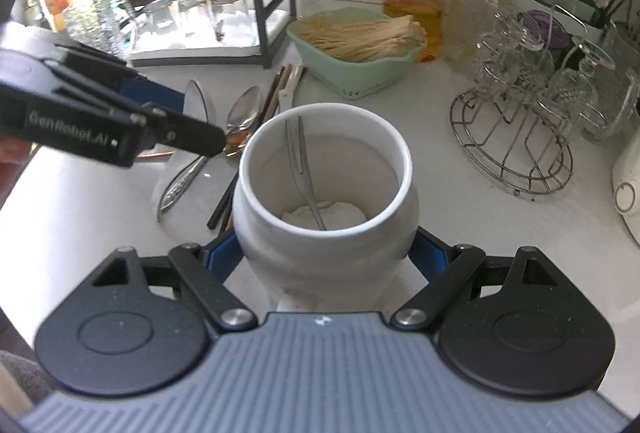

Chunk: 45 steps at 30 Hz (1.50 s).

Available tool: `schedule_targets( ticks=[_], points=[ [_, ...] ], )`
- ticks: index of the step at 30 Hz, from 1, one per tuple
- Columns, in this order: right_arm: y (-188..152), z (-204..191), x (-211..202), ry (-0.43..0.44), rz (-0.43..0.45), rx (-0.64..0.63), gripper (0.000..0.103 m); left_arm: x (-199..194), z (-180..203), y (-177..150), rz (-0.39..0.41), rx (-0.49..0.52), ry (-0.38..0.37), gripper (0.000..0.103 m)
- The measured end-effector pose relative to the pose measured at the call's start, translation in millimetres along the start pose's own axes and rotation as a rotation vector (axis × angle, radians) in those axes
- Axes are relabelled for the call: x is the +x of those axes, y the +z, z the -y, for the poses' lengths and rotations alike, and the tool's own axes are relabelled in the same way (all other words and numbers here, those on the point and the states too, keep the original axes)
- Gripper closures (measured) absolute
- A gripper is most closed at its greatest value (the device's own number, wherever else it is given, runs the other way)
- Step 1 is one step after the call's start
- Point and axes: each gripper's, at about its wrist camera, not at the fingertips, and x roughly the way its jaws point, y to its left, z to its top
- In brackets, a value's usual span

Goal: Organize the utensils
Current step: 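Carry the ceramic spoon with the left tool and lower it into the mug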

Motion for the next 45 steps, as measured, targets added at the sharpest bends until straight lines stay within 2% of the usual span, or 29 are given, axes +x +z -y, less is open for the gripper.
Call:
schedule_targets(
  ticks=[4, 17, 31, 37, 45],
  points=[
    [-1, 0, -1, 0.006, 0.007, -0.013, 0.013, -8, 9, -2, 0.006, -0.069, 0.035, 0.053],
    [-4, 2, -1, 0.029, 0.035, -0.045, 0.013, -30, 30, 1, 0.033, -0.165, 0.121, 0.053],
    [-3, 2, 0, 0.053, 0.027, -0.074, 0.013, -62, 53, 28, 0.1, -0.173, 0.126, 0.053],
    [-2, 3, 1, 0.058, 0.029, -0.078, 0.013, -76, 66, 49, 0.146, -0.138, 0.109, 0.053],
    [-3, 2, 0, 0.063, 0.029, -0.081, 0.013, -92, 80, 72, 0.21, -0.154, 0.052, 0.053]
  ],
)
